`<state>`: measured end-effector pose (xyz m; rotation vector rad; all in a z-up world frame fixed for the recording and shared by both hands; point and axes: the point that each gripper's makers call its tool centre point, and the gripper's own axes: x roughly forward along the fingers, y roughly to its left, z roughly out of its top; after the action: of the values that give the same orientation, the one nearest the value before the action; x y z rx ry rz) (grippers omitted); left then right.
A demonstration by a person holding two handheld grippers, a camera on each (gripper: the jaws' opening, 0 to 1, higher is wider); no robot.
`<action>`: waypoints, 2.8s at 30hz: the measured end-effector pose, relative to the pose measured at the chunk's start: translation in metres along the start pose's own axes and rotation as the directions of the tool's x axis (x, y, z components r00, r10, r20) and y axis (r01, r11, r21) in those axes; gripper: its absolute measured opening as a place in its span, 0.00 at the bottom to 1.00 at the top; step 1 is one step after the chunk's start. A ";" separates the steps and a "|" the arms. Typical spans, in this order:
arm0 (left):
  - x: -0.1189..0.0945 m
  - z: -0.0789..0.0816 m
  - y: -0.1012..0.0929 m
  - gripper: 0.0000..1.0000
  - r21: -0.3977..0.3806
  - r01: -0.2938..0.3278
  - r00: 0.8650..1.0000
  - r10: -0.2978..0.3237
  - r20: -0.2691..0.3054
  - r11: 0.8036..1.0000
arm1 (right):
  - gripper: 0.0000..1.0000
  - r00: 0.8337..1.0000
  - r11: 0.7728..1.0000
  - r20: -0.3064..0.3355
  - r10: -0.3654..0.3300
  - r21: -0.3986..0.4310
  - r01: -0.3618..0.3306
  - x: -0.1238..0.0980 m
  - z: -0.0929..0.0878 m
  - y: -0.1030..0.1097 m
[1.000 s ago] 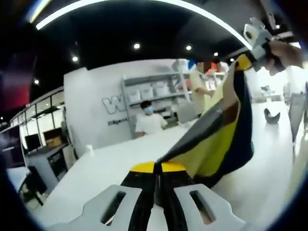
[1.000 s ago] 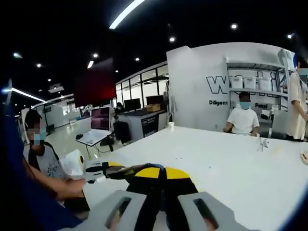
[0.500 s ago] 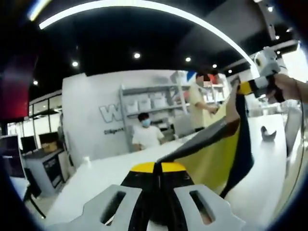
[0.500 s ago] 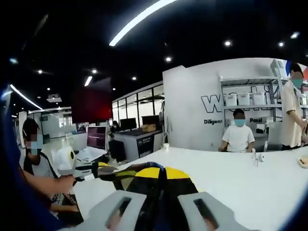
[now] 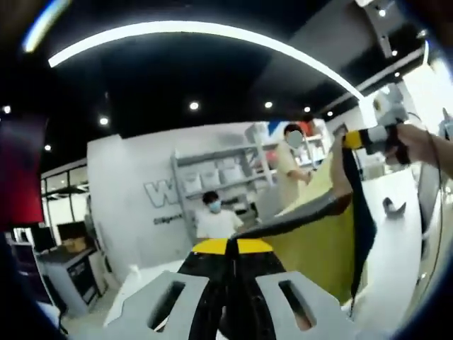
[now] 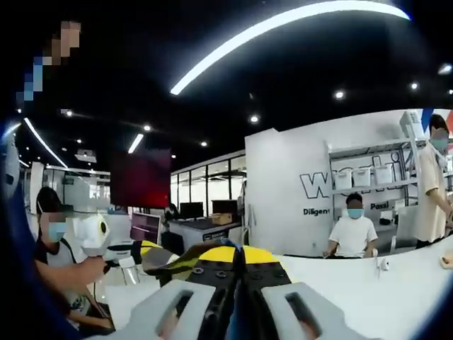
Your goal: Fold the garment on the visible template until the final outline fits inside the template.
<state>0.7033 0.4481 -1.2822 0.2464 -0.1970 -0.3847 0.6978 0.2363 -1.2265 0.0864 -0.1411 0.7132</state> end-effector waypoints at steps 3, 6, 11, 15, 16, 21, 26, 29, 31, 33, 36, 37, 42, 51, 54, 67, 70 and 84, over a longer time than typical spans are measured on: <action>-0.007 0.029 -0.005 0.00 0.011 0.020 0.999 -0.020 0.037 1.000 | 0.00 1.000 1.000 0.027 0.007 0.003 -0.007 -0.006 0.017 0.006; -0.012 0.046 -0.010 0.00 0.015 0.059 0.997 -0.059 0.045 0.998 | 0.00 1.000 1.000 0.018 0.003 0.013 -0.003 -0.014 0.026 0.004; -0.024 0.054 -0.015 0.00 0.009 0.111 0.993 -0.111 0.034 0.994 | 0.00 1.000 1.000 -0.012 0.009 0.016 -0.009 -0.031 0.032 0.010; -0.043 0.056 -0.030 0.00 -0.039 0.180 0.984 -0.179 0.025 0.983 | 0.00 0.998 0.999 -0.049 0.043 0.028 -0.042 -0.051 0.037 0.024; -0.051 0.055 -0.034 0.00 -0.042 0.197 0.980 -0.196 0.018 0.979 | 0.00 0.997 0.999 -0.066 0.046 0.023 -0.045 -0.054 0.035 0.026; -0.060 0.024 -0.045 0.00 -0.060 0.233 0.971 -0.236 -0.045 0.971 | 0.00 0.977 0.998 -0.202 0.063 0.003 -0.064 -0.058 0.009 0.025; -0.043 -0.033 -0.049 0.00 -0.103 0.237 0.956 -0.250 -0.150 0.966 | 0.00 0.944 0.994 -0.320 0.079 0.100 -0.049 -0.039 -0.047 0.005; -0.029 -0.058 -0.042 0.00 -0.105 0.213 0.960 -0.228 -0.161 0.971 | 0.00 0.936 0.984 -0.336 0.100 0.172 -0.043 -0.026 -0.070 -0.006; -0.028 -0.081 -0.044 0.00 -0.086 0.214 0.943 -0.229 -0.240 0.973 | 0.00 0.906 0.987 -0.414 0.090 0.157 -0.027 -0.018 -0.100 -0.019; -0.020 -0.089 -0.044 0.00 -0.076 0.215 0.947 -0.227 -0.229 0.974 | 0.00 0.892 0.987 -0.445 0.078 0.158 -0.008 -0.012 -0.115 -0.034; -0.001 -0.128 -0.040 0.00 -0.084 0.201 0.934 -0.216 -0.285 0.976 | 0.00 0.866 0.980 -0.495 0.071 0.195 0.031 -0.008 -0.157 -0.045; 0.004 -0.135 -0.040 0.00 -0.085 0.198 0.933 -0.214 -0.291 0.977 | 0.00 0.864 0.983 -0.499 0.067 0.184 0.030 -0.006 -0.162 -0.048; 0.029 -0.177 -0.041 0.00 -0.118 0.188 0.913 -0.218 -0.345 0.975 | 0.00 0.825 0.982 -0.562 0.056 0.178 0.055 0.014 -0.214 -0.074; 0.066 -0.224 -0.038 0.00 -0.127 0.174 0.899 -0.211 -0.384 0.976 | 0.00 0.824 0.973 -0.566 0.036 0.210 0.101 0.036 -0.264 -0.106; 0.076 -0.235 -0.037 0.00 -0.156 0.157 0.893 -0.207 -0.399 0.975 | 0.00 0.818 0.974 -0.574 0.035 0.204 0.101 0.045 -0.276 -0.116; 0.114 -0.298 -0.036 0.00 -0.227 0.121 0.858 -0.217 -0.465 0.966 | 0.00 0.766 0.964 -0.642 0.028 0.221 0.150 0.071 -0.333 -0.152; 0.122 -0.313 -0.040 0.00 -0.232 0.115 0.843 -0.218 -0.492 0.966 | 0.00 0.740 0.966 -0.671 0.030 0.209 0.150 0.079 -0.352 -0.160; 0.152 -0.362 -0.009 0.00 -0.289 -0.012 0.812 -0.159 -0.561 0.957 | 0.00 0.690 0.993 -0.723 -0.023 0.062 0.099 0.133 -0.404 -0.193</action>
<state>0.9231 0.4522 -1.6070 0.0812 0.4766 -0.3941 0.9643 0.2275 -1.6103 -0.1056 0.6659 0.6408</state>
